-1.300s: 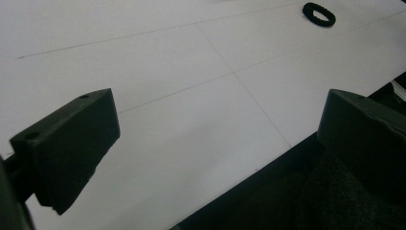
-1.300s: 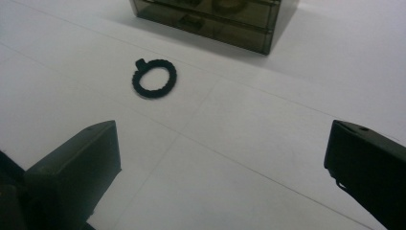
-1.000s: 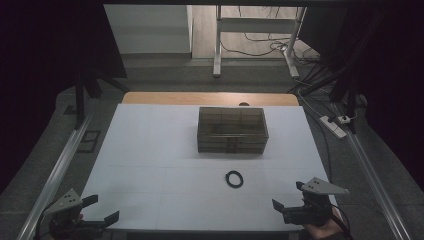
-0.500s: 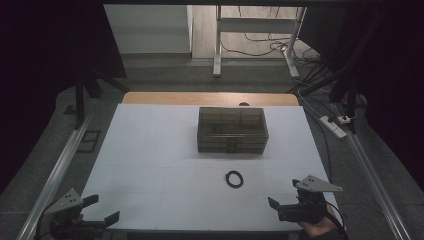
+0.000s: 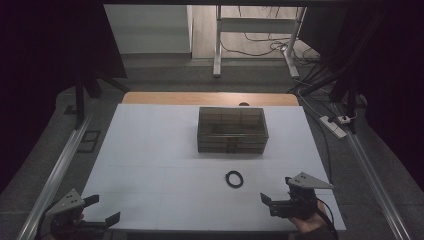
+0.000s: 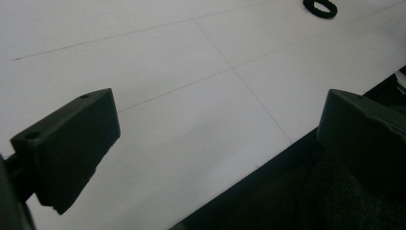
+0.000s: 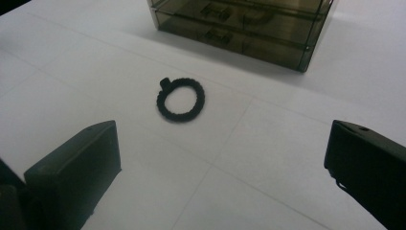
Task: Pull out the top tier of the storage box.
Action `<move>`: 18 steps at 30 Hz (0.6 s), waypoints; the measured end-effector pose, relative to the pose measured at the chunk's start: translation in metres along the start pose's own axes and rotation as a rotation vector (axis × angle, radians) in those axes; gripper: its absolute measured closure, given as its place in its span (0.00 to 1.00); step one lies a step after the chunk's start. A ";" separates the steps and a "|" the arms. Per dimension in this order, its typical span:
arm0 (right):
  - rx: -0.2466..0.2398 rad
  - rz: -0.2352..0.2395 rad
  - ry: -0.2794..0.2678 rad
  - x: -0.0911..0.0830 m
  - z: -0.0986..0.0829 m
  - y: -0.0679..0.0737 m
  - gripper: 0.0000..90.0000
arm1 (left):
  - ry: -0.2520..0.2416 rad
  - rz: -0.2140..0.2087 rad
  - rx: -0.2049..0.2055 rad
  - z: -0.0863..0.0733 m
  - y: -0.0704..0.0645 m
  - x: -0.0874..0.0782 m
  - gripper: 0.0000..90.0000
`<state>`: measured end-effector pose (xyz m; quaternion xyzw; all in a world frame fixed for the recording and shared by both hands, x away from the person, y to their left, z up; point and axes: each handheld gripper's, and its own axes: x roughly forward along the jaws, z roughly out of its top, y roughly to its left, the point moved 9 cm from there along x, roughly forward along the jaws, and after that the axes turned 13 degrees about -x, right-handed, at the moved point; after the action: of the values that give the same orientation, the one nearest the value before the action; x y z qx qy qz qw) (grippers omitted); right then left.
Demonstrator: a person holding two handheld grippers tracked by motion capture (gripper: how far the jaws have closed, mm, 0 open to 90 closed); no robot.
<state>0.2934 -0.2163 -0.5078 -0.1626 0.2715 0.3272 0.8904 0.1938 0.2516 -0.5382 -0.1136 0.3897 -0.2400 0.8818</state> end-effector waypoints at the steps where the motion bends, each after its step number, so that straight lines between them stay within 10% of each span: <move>1: 0.005 -0.005 -0.006 0.000 0.001 -0.001 0.00 | 0.000 0.001 -0.001 0.000 0.000 0.000 0.00; 18: -0.011 -0.081 0.010 0.014 0.018 -0.002 0.00 | 0.005 0.002 0.024 -0.001 -0.002 0.000 0.00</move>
<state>0.3098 -0.2025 -0.5016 -0.1801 0.2674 0.2917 0.9006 0.1926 0.2499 -0.5382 -0.1023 0.3891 -0.2441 0.8823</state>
